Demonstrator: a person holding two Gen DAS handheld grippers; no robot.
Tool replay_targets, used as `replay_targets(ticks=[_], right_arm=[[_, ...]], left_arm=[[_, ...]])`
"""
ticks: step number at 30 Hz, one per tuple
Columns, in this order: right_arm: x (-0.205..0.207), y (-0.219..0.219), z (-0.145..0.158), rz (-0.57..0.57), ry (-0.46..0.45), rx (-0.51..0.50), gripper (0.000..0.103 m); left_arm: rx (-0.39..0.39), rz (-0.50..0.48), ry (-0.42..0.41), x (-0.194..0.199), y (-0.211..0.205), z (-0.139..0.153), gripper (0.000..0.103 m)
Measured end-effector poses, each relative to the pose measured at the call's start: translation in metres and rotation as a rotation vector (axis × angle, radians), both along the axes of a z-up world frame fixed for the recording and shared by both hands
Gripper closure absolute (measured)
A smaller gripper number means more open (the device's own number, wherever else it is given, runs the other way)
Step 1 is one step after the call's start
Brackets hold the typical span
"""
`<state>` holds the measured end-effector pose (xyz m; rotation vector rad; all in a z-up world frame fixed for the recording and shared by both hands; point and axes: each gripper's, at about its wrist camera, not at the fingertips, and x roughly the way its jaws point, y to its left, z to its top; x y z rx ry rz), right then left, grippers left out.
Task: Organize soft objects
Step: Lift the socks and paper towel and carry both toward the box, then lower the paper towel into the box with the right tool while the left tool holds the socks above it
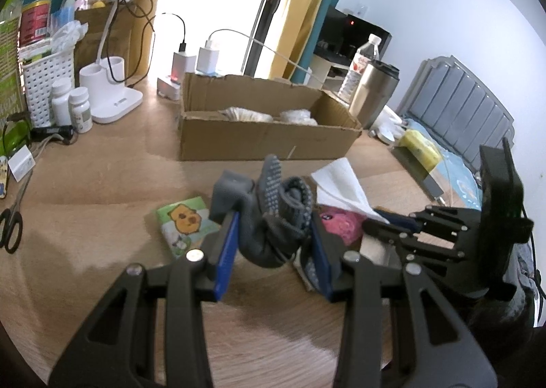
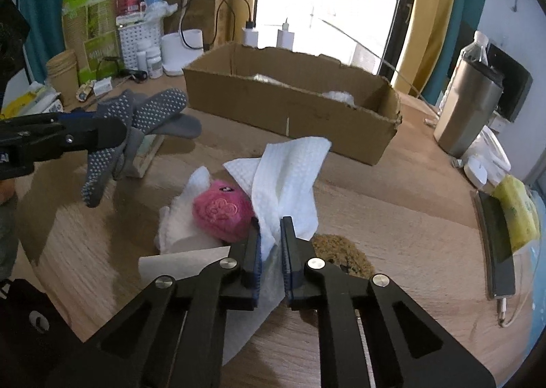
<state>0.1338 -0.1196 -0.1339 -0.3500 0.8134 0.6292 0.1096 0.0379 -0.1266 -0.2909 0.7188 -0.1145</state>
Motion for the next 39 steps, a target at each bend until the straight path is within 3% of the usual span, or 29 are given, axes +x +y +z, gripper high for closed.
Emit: replay_targets(ticks=[18, 39], right_arm=[[0.018, -0.003, 0.054, 0.012, -0.115, 0.081, 0.093], [0.079, -0.005, 0.065, 0.009, -0.132, 0.113, 0.093]], left_arm=[[0.046, 0.013, -0.065, 0.005, 0.005, 0.03, 0.062], [0.071, 0.049, -0.083, 0.042, 0.015, 0.047, 0.062]])
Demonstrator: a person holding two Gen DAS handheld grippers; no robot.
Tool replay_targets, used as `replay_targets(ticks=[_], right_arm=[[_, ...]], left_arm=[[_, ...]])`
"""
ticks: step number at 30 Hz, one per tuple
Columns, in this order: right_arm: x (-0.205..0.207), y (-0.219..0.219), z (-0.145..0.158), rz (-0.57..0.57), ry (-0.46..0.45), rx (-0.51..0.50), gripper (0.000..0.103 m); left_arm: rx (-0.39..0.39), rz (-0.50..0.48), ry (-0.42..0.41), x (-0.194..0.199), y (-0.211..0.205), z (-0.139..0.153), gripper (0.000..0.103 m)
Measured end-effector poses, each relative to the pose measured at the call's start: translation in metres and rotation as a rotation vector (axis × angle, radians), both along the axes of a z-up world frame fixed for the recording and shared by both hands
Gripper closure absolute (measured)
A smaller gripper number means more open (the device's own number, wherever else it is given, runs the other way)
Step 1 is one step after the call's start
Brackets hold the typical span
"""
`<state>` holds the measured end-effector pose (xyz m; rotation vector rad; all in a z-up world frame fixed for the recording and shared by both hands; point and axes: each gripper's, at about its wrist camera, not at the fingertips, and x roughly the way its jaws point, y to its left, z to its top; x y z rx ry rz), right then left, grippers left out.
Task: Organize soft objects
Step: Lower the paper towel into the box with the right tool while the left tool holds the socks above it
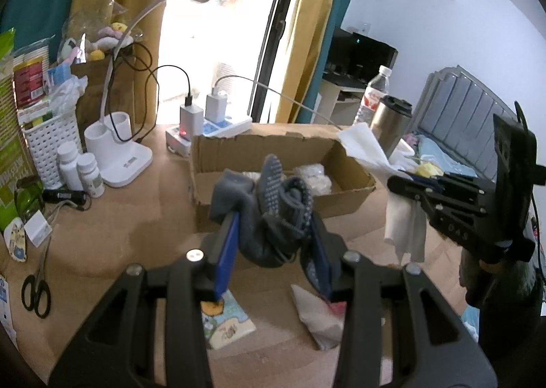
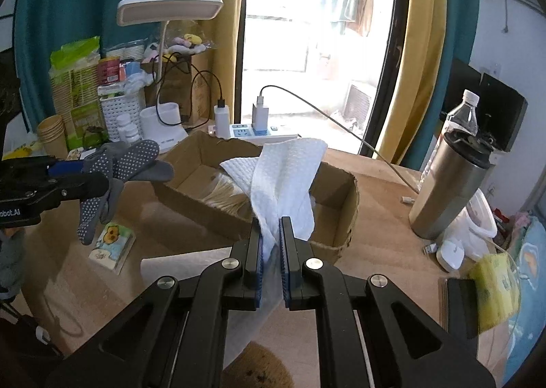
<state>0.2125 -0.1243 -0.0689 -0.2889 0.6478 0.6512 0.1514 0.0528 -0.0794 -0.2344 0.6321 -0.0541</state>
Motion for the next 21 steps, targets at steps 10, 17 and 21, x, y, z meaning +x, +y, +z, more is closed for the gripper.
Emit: replay_targets(ticks=[10, 17, 21], right_arm=[[0.038, 0.011, -0.006, 0.037, 0.035, -0.003, 0.094], [0.059, 0.028, -0.012, 0.072, 0.058, -0.021, 0.094], [0.071, 0.041, -0.013, 0.106, 0.087, -0.026, 0.094]], left_arm=[[0.001, 0.017, 0.001, 0.023, 0.007, 0.001, 0.062], [-0.015, 0.027, 0.006, 0.038, 0.015, -0.004, 0.062], [-0.026, 0.031, 0.002, 0.047, 0.021, -0.006, 0.062]])
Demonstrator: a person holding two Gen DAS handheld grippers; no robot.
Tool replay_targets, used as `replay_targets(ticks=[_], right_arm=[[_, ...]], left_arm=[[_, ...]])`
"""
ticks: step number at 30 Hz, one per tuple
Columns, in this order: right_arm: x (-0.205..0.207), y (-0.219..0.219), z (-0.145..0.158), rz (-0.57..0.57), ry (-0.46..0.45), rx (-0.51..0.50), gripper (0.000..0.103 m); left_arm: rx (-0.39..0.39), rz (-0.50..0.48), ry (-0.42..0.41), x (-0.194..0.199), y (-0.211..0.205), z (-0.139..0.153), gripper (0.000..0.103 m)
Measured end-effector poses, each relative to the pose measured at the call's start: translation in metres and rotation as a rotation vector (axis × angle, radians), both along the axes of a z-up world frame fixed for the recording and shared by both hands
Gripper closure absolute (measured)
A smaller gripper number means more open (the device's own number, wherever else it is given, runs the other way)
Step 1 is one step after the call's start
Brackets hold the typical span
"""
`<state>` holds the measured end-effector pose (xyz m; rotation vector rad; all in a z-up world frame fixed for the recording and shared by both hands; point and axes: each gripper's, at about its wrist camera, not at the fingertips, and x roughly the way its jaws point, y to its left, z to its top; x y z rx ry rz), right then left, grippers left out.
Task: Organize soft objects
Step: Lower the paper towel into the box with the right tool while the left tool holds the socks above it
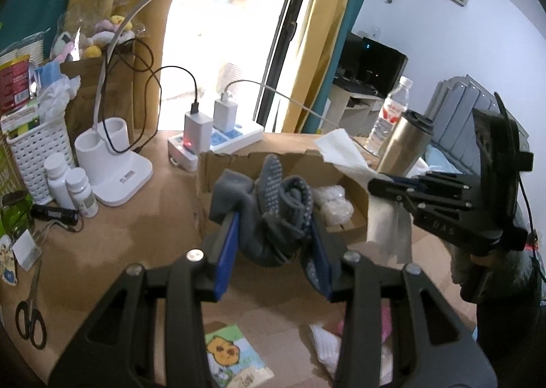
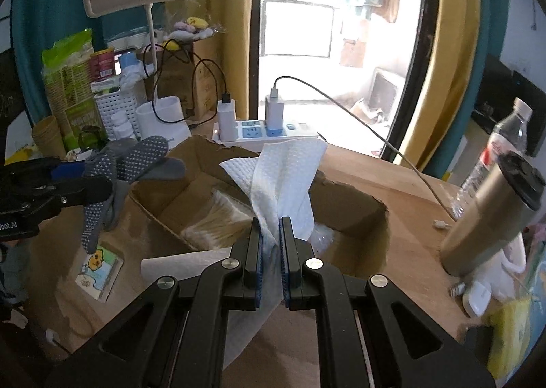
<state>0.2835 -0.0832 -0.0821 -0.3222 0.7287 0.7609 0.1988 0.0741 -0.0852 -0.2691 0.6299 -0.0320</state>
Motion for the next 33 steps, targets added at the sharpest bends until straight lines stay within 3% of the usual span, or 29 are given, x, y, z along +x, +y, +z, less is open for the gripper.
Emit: replay_targets(ticks=[12, 19, 26, 33], right_arm=[[0.038, 0.029, -0.021, 0.074, 0.063, -0.116, 0.094], [0.067, 0.016, -0.034, 0.02, 0.106, -0.135, 0.093], [0.088, -0.004, -0.048, -0.074, 0.057, -0.21, 0.093], [0.079, -0.011, -0.059, -0.13, -0.043, -0.245, 0.093]], left_arm=[[-0.023, 0.015, 0.011, 0.032, 0.018, -0.01, 0.062], [-0.03, 0.02, 0.045, 0.047, 0.022, -0.022, 0.062], [-0.025, 0.014, 0.088, 0.058, 0.02, -0.034, 0.062], [-0.014, 0.008, 0.109, 0.064, 0.017, -0.04, 0.062]])
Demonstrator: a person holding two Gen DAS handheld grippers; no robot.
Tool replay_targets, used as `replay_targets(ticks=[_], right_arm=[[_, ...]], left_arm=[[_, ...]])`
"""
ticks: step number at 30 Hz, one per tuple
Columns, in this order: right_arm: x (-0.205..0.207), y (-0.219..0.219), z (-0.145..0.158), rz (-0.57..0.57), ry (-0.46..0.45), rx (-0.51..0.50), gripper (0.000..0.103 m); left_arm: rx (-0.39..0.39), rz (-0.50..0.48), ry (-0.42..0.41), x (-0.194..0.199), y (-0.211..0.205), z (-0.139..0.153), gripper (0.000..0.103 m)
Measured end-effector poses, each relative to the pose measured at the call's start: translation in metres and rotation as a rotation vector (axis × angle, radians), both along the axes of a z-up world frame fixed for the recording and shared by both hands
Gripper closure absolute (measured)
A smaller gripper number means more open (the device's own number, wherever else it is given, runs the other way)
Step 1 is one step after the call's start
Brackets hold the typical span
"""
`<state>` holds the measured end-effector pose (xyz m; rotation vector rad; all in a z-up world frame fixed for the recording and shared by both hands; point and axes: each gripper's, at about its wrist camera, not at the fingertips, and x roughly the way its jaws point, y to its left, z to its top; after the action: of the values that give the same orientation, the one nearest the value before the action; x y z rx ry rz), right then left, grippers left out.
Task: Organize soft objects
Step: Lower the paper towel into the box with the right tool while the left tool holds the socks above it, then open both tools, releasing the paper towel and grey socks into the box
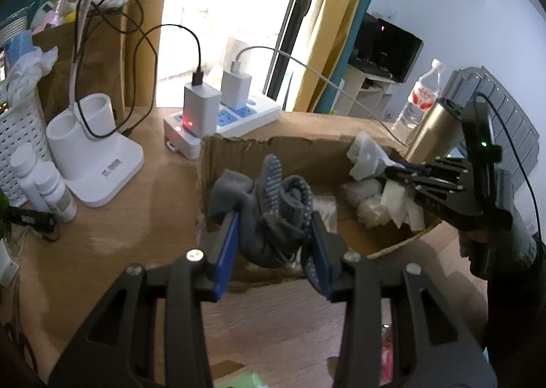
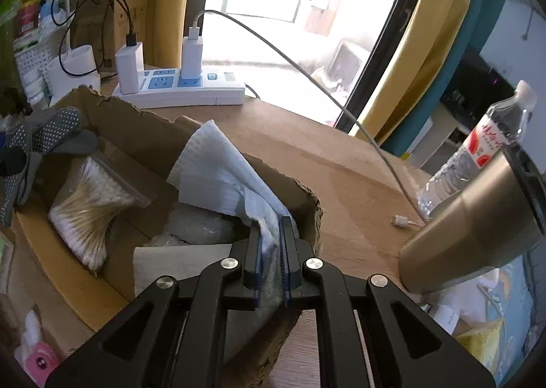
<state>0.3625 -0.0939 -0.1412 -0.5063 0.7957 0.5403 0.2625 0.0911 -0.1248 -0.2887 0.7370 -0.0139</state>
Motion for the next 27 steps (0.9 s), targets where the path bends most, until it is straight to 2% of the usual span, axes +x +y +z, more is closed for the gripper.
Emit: replay_targets(ticks=[4, 7, 9, 11, 13, 15, 17, 19, 23, 27], right_arm=[[-0.011, -0.001, -0.004, -0.007, -0.047, -0.013, 0.092], [-0.017, -0.009, 0.0, -0.035, -0.047, 0.034, 0.088], [-0.023, -0.015, 0.006, -0.063, -0.048, 0.073, 0.075], [-0.029, -0.024, 0.014, -0.083, -0.028, 0.14, 0.071], [-0.032, -0.029, 0.019, -0.106, -0.039, 0.164, 0.07], [-0.035, -0.033, 0.022, -0.13, -0.056, 0.171, 0.062], [-0.035, -0.04, 0.024, -0.149, -0.056, 0.201, 0.059], [-0.031, -0.043, 0.017, -0.17, -0.028, 0.199, 0.053], [-0.016, -0.046, -0.008, -0.217, 0.083, 0.191, 0.053], [-0.007, -0.056, -0.021, -0.255, 0.177, 0.254, 0.048]], left_arm=[[0.016, -0.004, 0.015, 0.004, -0.002, -0.003, 0.061], [0.024, -0.005, 0.025, 0.007, -0.003, -0.004, 0.061], [0.033, -0.01, 0.03, 0.01, -0.005, -0.005, 0.061], [0.043, -0.013, 0.034, 0.012, -0.007, -0.005, 0.061], [0.055, -0.013, 0.039, 0.014, -0.009, -0.006, 0.06], [0.077, -0.011, 0.047, 0.017, -0.01, -0.007, 0.059], [0.103, -0.003, 0.058, 0.019, -0.012, -0.008, 0.058], [0.111, 0.006, 0.067, 0.02, -0.012, -0.008, 0.057], [0.103, 0.014, 0.077, 0.022, -0.008, -0.009, 0.051], [0.122, 0.009, 0.081, 0.024, -0.011, -0.01, 0.05]])
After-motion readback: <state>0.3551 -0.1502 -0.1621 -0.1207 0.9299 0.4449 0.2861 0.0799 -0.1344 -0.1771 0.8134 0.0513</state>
